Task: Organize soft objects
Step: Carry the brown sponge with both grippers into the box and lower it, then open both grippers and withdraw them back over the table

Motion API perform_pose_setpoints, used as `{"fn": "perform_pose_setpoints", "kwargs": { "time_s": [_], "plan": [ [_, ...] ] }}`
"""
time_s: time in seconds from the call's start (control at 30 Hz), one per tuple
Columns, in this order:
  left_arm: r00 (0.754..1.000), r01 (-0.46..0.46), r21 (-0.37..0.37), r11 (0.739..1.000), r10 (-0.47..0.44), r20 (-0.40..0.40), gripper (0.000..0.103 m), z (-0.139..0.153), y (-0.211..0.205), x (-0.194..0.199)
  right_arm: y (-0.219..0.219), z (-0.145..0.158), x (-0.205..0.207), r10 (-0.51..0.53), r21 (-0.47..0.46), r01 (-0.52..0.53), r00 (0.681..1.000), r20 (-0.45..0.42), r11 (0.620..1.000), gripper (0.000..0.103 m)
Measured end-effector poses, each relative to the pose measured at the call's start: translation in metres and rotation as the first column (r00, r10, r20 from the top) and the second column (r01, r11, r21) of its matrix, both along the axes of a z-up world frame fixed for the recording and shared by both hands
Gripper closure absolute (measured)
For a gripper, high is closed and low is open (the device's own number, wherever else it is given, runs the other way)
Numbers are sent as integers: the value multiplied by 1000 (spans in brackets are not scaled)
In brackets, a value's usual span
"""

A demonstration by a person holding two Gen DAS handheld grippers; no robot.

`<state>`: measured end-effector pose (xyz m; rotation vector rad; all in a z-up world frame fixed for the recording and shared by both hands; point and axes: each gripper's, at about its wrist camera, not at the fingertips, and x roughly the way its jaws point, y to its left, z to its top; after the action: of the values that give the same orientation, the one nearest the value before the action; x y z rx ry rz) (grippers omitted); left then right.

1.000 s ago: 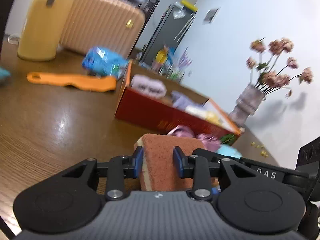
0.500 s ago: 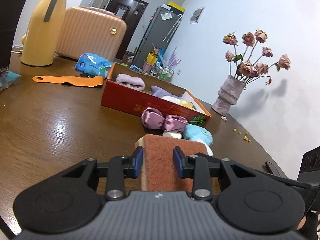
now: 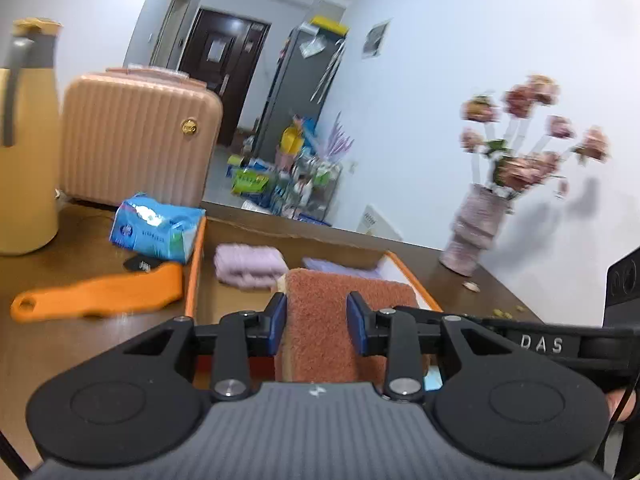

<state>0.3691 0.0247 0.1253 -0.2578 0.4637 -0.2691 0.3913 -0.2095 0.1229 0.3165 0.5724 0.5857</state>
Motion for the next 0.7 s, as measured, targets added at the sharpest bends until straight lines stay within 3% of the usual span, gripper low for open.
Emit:
{"fn": "perform_pose_setpoints", "kwargs": {
  "time_s": [0.2,0.33,0.37,0.4,0.5,0.6,0.7],
  "plan": [
    [979,-7,51,999,17,-203,70,-25,20,140,32,-24,149,-27,-32,21,971,-239,999,73],
    [966,-7,230,973,66,-249,70,-60,10,188,49,-67,215,-54,-25,47,909,-413,999,74],
    [972,-12,250,968,70,-223,70,-61,9,190,53,-76,225,-70,-32,62,895,-440,998,74],
    [974,-6,247,969,61,-217,69,-60,10,190,56,-82,232,-85,-43,73,888,-451,996,74],
    [984,15,200,980,21,-176,66,-50,19,184,67,-82,233,-61,-69,36,907,-416,997,72],
    [992,-14,217,976,42,-123,63,-39,23,175,75,-78,232,-36,-121,-14,915,-401,993,72],
    [992,-32,214,976,56,-109,61,-27,26,166,72,-62,221,-66,-158,14,942,-329,987,72]
  ]
}}
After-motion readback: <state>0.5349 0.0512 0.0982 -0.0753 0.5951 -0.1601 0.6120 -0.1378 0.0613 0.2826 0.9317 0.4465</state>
